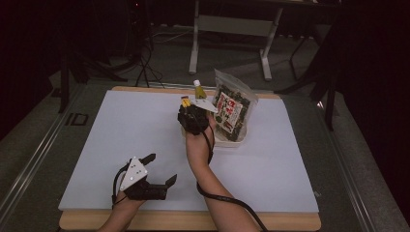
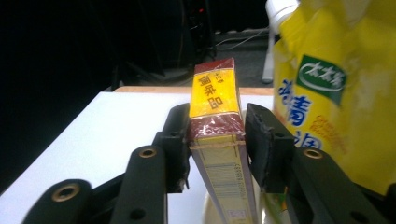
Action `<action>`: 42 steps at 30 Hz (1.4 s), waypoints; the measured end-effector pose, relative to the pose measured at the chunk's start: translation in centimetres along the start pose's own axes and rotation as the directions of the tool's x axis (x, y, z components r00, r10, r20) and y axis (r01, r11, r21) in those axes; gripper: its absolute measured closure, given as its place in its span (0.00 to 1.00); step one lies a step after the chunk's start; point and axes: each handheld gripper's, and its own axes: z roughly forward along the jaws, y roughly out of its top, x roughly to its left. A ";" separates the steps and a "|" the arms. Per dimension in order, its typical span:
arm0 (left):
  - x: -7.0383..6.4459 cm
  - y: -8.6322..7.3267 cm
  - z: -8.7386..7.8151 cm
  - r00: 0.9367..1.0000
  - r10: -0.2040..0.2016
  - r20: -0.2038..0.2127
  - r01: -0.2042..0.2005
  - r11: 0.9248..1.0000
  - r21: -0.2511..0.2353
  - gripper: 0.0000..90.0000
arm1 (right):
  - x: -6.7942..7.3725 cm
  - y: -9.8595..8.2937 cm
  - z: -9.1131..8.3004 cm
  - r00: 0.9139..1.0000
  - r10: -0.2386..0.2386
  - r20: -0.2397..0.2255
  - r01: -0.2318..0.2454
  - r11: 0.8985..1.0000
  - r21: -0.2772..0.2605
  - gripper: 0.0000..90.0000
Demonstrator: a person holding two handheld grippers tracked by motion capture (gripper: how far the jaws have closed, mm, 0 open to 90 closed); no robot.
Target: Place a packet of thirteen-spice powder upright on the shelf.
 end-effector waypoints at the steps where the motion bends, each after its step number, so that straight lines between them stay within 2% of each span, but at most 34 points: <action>1: 0.0 0.0 0.0 1.000 0.001 0.001 -0.001 1.000 0.000 0.02 | 0.0 0.0 0.0 1.000 0.009 -0.006 -0.009 1.000 0.003 0.66; 3: 0.0 0.0 0.0 1.000 -0.002 0.001 0.002 1.000 -0.002 0.02 | -0.1 -0.1 0.0 0.999 0.025 -0.023 -0.025 1.000 0.010 0.64; 9: 0.1 0.0 -0.1 1.000 -0.001 0.000 0.001 1.000 -0.001 0.02 | 0.0 -0.1 0.0 0.999 0.026 -0.026 -0.026 0.999 0.023 0.64; 14: 0.1 0.0 0.0 1.000 -0.006 0.002 0.006 1.000 0.000 0.02 | -0.2 0.1 0.0 0.998 0.049 -0.045 -0.047 0.998 0.042 0.62; 15: 0.1 0.0 0.0 1.000 -0.005 0.000 0.005 1.000 0.002 0.02 | -0.2 0.2 0.0 0.997 0.063 -0.054 -0.060 0.996 0.059 0.61; 20: 0.1 0.0 0.0 1.000 -0.010 0.004 0.010 1.000 -0.001 0.02 | -0.1 0.4 0.1 0.998 0.040 -0.054 -0.035 0.996 0.080 0.61; 24: 0.1 0.0 0.0 1.000 -0.010 -0.001 0.010 1.000 -0.001 0.02 | -0.6 0.8 0.3 0.998 0.055 -0.027 -0.053 0.997 0.064 0.66; 26: 0.2 0.0 -0.1 1.000 -0.012 -0.001 0.012 1.000 -0.004 0.03 | -0.7 1.0 0.4 0.999 0.044 -0.003 -0.044 0.998 0.052 0.68; 27: 0.3 0.0 -0.1 1.000 -0.011 -0.003 0.011 1.000 -0.002 0.03 | -0.8 1.2 0.4 0.998 0.060 -0.001 -0.060 0.997 0.058 0.68; 37: 0.3 0.0 -0.1 1.000 -0.014 -0.003 0.014 1.000 -0.003 0.04 | -0.6 1.3 1.0 0.997 0.065 0.028 -0.067 0.996 0.055 0.69; 40: 0.2 0.0 -0.2 1.000 -0.015 -0.002 0.015 1.000 -0.007 0.04 | -0.8 1.2 1.3 0.996 0.050 0.069 -0.055 0.996 0.066 0.71; 42: 0.3 0.0 -0.2 1.000 -0.017 -0.001 0.017 1.000 -0.009 0.04 | -1.2 0.7 1.8 0.995 0.059 0.084 -0.066 0.995 0.080 0.72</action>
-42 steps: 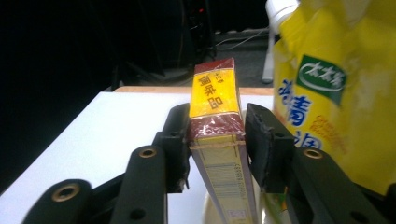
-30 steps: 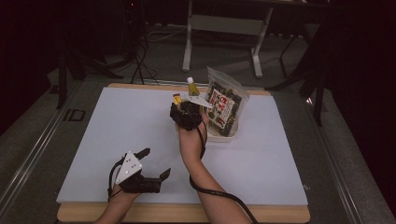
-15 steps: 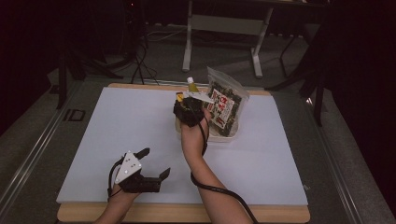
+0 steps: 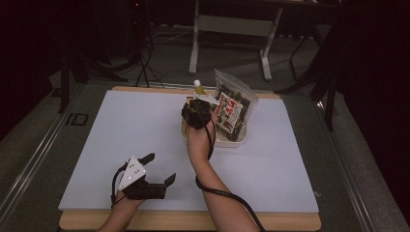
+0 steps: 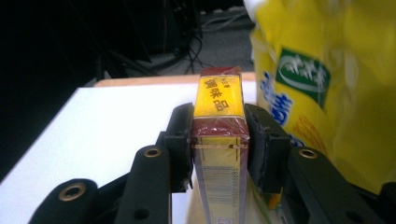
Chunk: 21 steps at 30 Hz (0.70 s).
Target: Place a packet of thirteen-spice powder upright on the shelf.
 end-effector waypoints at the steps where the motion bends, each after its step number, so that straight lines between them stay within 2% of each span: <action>1: 0.0 0.0 0.0 1.000 0.002 -0.001 -0.002 1.000 -0.001 0.04 | -0.2 -0.3 0.2 1.000 0.003 0.003 -0.003 1.000 0.005 0.72; 12: 0.0 -0.1 0.1 1.000 0.001 0.005 -0.001 1.000 0.004 0.04 | 0.1 -2.2 0.5 0.999 -0.039 0.011 0.039 0.999 -0.013 0.71; 16: 0.0 -0.1 0.1 1.000 0.002 0.005 -0.002 1.000 0.005 0.04 | 0.1 -3.3 1.2 0.998 -0.066 0.016 0.066 0.998 0.008 0.70; 21: 0.0 -0.1 0.2 1.000 -0.002 0.005 0.002 1.000 0.009 0.04 | 0.3 -4.4 1.0 0.997 -0.083 0.002 0.083 0.997 -0.005 0.68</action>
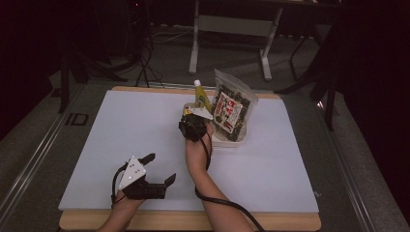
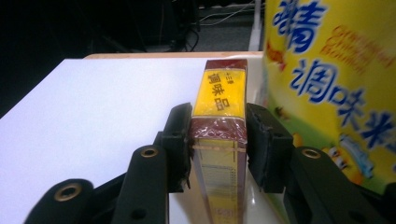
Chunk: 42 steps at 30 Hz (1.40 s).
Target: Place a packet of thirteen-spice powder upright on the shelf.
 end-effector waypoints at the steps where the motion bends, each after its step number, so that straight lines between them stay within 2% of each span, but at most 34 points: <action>1: 0.0 0.0 0.0 1.000 0.001 0.001 -0.001 1.000 -0.001 0.04 | 0.0 -0.1 0.0 1.000 -0.006 -0.003 0.006 1.000 0.000 0.68; 6: -0.1 0.0 0.0 1.000 0.007 -0.004 -0.007 1.000 -0.002 0.04 | -0.3 0.0 0.1 0.999 0.010 -0.034 -0.009 1.000 0.018 0.64; 8: 0.0 0.0 0.0 1.000 0.003 -0.002 -0.003 1.000 -0.001 0.04 | -0.6 0.1 0.0 0.998 0.020 -0.062 -0.018 0.999 0.031 0.60; 11: 0.0 0.0 0.0 1.000 0.005 -0.003 -0.005 1.000 0.000 0.04 | -0.9 0.5 -0.5 0.995 0.006 -0.095 -0.005 1.000 0.013 0.51; 15: 0.0 0.0 0.1 1.000 0.006 -0.002 -0.006 1.000 0.004 0.04 | -1.0 1.1 -1.6 0.991 -0.045 -0.127 0.044 0.999 -0.011 0.44; 18: 0.1 0.0 0.2 1.000 0.005 0.000 -0.005 1.000 0.005 0.04 | -1.2 1.5 -2.3 0.984 -0.071 -0.164 0.070 0.997 -0.014 0.37; 22: 0.1 -0.1 0.3 1.000 0.001 0.000 -0.001 1.000 0.004 0.04 | -1.6 1.7 -2.9 0.967 -0.114 -0.228 0.113 0.993 -0.018 0.23; 24: 0.1 -0.1 0.3 1.000 -0.002 -0.001 0.002 1.000 0.002 0.04 | -1.7 1.7 -3.0 0.965 -0.127 -0.230 0.124 0.992 -0.027 0.20; 26: 0.2 -0.1 0.3 1.000 0.002 -0.002 -0.002 1.000 0.000 0.04 | -2.1 1.7 -3.4 0.953 -0.147 -0.264 0.142 0.989 -0.038 0.15; 27: 0.2 -0.1 0.3 1.000 0.004 -0.001 -0.004 1.000 0.003 0.04 | -2.2 1.7 -3.6 0.949 -0.164 -0.267 0.159 0.986 -0.042 0.15; 29: 0.2 -0.1 0.3 1.000 0.006 -0.002 -0.006 1.000 0.006 0.04 | -2.2 1.7 -3.8 0.936 -0.209 -0.282 0.206 0.978 -0.040 0.13; 32: 0.1 -0.2 0.2 1.000 0.011 -0.002 -0.011 1.000 0.009 0.04 | -2.6 1.6 -4.5 0.922 -0.220 -0.318 0.211 0.975 -0.062 0.13; 34: 0.1 -0.2 0.2 1.000 0.013 0.000 -0.013 1.000 0.010 0.04 | -3.0 1.6 -4.9 0.918 -0.211 -0.334 0.201 0.977 -0.066 0.14; 37: 0.2 -0.2 0.2 1.000 0.004 0.000 -0.004 1.000 0.007 0.04 | -3.6 1.6 -5.6 0.912 -0.227 -0.342 0.217 0.974 -0.069 0.14; 40: 0.2 -0.2 0.2 1.000 0.006 0.000 -0.006 1.000 0.005 0.04 | -4.1 1.5 -6.5 0.900 -0.273 -0.341 0.263 0.962 -0.076 0.14; 41: 0.2 -0.2 0.2 1.000 0.006 0.000 -0.006 1.000 0.005 0.04 | -4.1 1.5 -6.5 0.900 -0.273 -0.341 0.263 0.962 -0.076 0.14; 42: 0.2 -0.2 0.2 1.000 0.002 0.003 -0.002 1.000 0.004 0.04 | -4.3 1.4 -6.8 0.891 -0.286 -0.351 0.277 0.958 -0.077 0.14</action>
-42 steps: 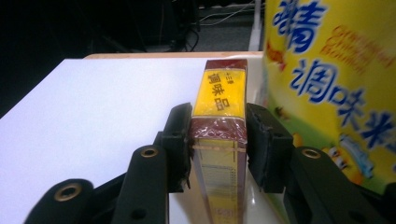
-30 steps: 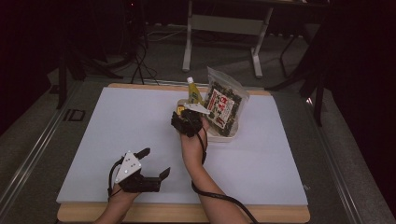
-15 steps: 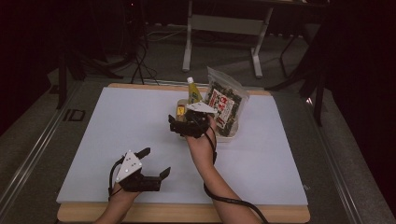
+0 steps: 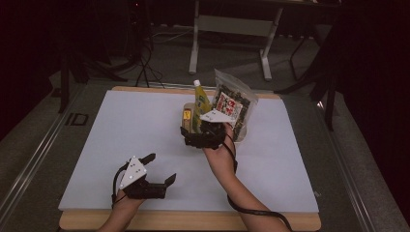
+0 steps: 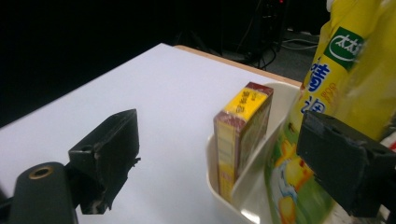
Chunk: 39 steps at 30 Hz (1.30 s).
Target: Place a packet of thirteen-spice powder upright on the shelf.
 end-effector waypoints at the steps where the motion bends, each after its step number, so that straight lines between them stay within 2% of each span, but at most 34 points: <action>1: 0.0 0.0 0.0 1.000 0.000 -0.002 0.000 1.000 0.002 0.04 | 0.0 -0.2 -0.6 1.000 -0.007 -0.018 0.007 1.000 -0.003 0.14; 8: 0.0 0.0 0.0 1.000 0.004 0.000 -0.004 1.000 0.005 0.04 | 0.7 -1.4 -2.1 0.996 -0.051 -0.078 0.052 0.999 0.012 0.14; 12: 0.0 0.0 0.0 1.000 0.001 0.002 -0.001 1.000 0.000 0.03 | 0.9 -2.2 -2.7 0.993 -0.044 -0.110 0.045 0.999 0.003 0.14; 18: 0.1 0.0 -0.2 1.000 0.003 0.003 -0.003 1.000 0.000 0.03 | 0.5 -3.7 -4.0 0.987 -0.055 -0.150 0.060 0.998 0.028 0.14; 23: 0.1 0.0 -0.2 1.000 0.000 0.004 0.000 1.000 -0.001 0.03 | -0.3 -4.9 -5.3 0.990 -0.069 -0.125 0.076 0.996 0.047 0.14; 29: 0.0 0.0 -0.1 1.000 -0.003 0.008 0.003 1.000 0.000 0.03 | -1.4 -6.1 -7.0 0.992 -0.046 -0.116 0.053 0.997 0.058 0.14; 39: 0.0 0.0 -0.1 1.000 0.000 0.008 0.000 1.000 0.004 0.03 | -2.3 -7.8 -9.4 0.994 -0.057 -0.095 0.063 0.996 0.063 0.14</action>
